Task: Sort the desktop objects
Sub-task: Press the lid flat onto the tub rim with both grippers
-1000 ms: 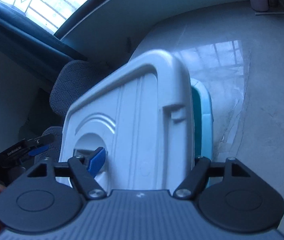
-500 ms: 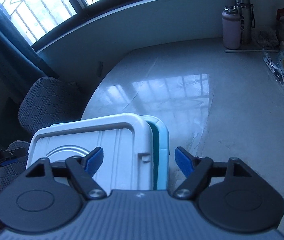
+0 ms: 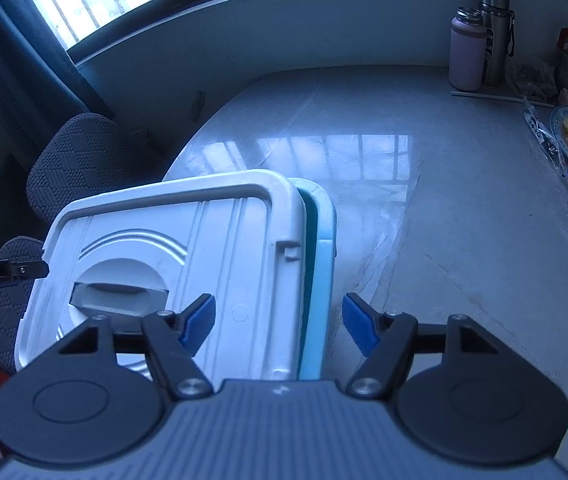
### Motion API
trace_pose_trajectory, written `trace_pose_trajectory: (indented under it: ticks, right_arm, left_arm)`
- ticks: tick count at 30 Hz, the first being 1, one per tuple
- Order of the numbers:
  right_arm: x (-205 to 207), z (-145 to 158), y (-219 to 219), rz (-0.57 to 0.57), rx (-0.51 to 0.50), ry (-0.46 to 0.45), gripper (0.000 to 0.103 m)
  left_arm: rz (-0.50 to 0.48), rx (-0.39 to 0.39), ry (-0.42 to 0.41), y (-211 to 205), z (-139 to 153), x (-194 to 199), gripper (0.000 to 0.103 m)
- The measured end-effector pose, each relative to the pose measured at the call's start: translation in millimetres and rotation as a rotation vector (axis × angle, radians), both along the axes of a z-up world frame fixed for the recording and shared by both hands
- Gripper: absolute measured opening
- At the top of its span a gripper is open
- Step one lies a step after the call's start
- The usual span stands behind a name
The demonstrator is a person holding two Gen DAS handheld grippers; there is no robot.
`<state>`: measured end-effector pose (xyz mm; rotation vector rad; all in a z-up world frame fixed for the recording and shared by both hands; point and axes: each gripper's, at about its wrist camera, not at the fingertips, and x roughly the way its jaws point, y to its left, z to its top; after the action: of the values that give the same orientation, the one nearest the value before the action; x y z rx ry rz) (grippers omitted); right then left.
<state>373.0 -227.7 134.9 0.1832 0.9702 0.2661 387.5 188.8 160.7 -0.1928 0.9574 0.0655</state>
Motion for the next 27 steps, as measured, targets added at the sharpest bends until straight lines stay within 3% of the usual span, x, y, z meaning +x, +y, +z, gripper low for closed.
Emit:
trace_pose_trajectory:
  ticks: [18, 27]
  right_arm:
    - [-11.8, -13.2, 5.0, -0.006, 0.019, 0.063, 0.069]
    - [-10.8, -14.4, 3.8, -0.024, -0.019, 0.083, 0.067]
  left_arm:
    - [-0.05, -0.041, 0.035, -9.9, -14.6, -2.3, 0.103]
    - [-0.076, -0.05, 0.037, -19.7, -14.9, -2.6, 0.103]
